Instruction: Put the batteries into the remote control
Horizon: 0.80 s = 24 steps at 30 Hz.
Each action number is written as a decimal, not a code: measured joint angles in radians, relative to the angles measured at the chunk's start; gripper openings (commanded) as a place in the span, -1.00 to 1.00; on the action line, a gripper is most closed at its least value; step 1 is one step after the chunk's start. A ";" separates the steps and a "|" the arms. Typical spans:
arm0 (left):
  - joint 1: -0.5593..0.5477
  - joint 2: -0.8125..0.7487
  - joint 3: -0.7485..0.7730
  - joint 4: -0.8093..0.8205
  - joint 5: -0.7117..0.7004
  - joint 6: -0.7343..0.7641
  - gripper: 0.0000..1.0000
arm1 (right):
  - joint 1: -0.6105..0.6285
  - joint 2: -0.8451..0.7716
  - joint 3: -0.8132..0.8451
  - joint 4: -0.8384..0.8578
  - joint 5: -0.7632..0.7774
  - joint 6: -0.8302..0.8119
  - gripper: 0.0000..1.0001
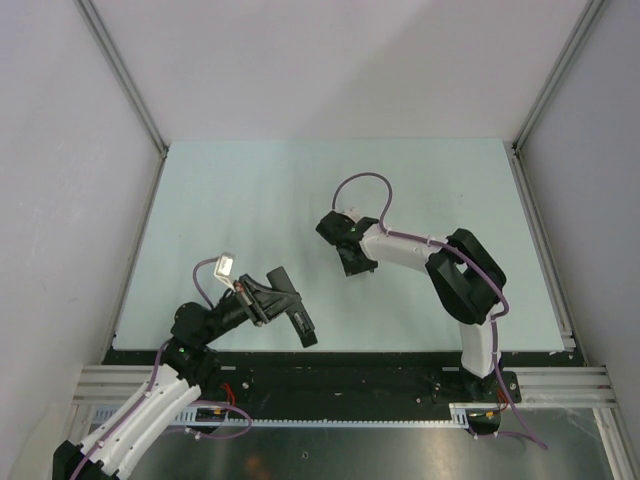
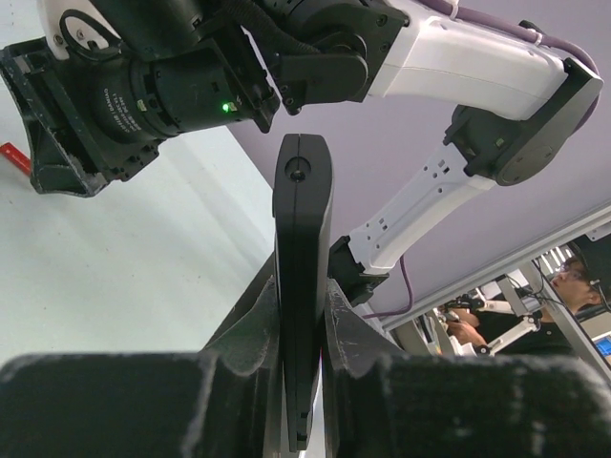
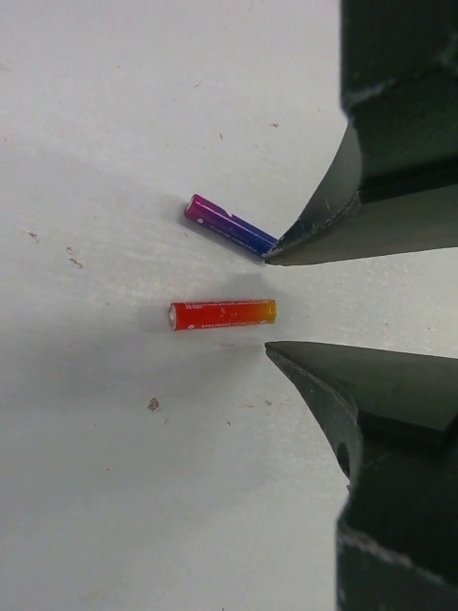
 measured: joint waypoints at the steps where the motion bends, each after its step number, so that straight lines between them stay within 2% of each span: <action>1: 0.000 0.001 0.000 -0.001 -0.001 0.000 -1.00 | -0.002 -0.002 0.000 0.002 -0.004 -0.006 -0.16; 7: 0.000 0.006 0.000 -0.003 -0.007 0.000 -1.00 | -0.035 -0.001 0.037 -0.003 -0.055 -0.051 -0.26; 13: 0.000 0.029 0.000 -0.003 -0.015 0.001 -1.00 | -0.084 0.032 0.166 -0.018 -0.135 -0.101 -0.31; 24: 0.000 0.051 0.000 -0.003 -0.023 0.010 -0.99 | -0.098 0.083 0.207 -0.048 -0.217 -0.145 -0.21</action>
